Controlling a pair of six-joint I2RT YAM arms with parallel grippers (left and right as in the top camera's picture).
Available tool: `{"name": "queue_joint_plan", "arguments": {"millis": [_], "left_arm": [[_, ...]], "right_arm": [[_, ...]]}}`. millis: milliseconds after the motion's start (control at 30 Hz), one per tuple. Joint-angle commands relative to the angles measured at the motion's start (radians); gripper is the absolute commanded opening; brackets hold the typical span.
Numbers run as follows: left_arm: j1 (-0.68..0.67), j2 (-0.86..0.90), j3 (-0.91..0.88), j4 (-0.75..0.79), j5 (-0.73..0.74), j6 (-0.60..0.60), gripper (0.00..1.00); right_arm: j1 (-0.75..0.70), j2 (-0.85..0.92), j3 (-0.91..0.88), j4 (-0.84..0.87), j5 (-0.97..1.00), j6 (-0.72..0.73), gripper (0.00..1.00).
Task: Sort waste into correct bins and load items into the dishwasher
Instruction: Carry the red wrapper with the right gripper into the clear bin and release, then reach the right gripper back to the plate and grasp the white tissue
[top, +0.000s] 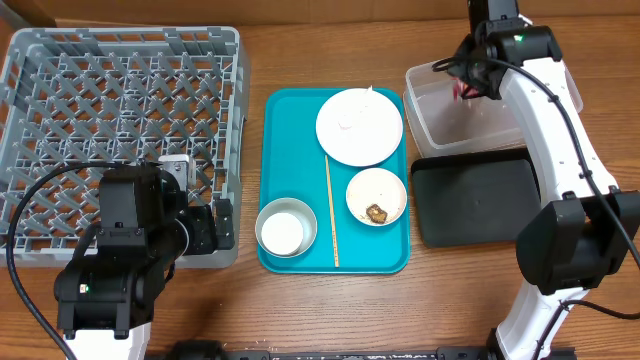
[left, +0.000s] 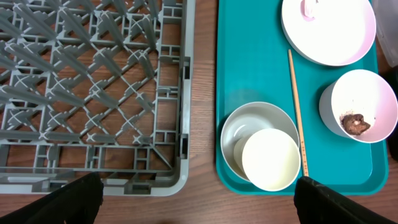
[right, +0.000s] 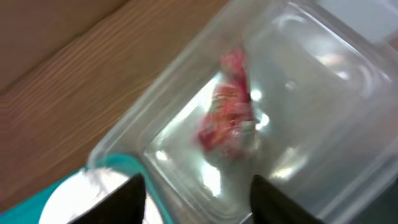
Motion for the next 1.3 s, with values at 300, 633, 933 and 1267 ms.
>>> {"name": "queue_joint_plan", "arguments": {"millis": [300, 633, 933, 1267], "left_arm": [[-0.006, 0.002, 0.021, 0.003, 0.008, -0.014, 1.0], [-0.006, 0.002, 0.021, 0.002, 0.008, -0.014, 1.0], [-0.006, 0.002, 0.021, 0.002, 0.008, -0.014, 1.0], [-0.006, 0.002, 0.021, 0.002, 0.008, -0.014, 1.0]], "right_arm": [[0.189, -0.029, 0.003, 0.189, -0.251, -0.274, 0.85], [0.296, 0.153, 0.003, 0.252, -0.202, -0.248, 0.87], [0.298, 0.299, 0.003, 0.294, -0.188, -0.101, 0.8], [0.324, 0.356, 0.003, 0.283, -0.191, -0.054, 0.54]]}}
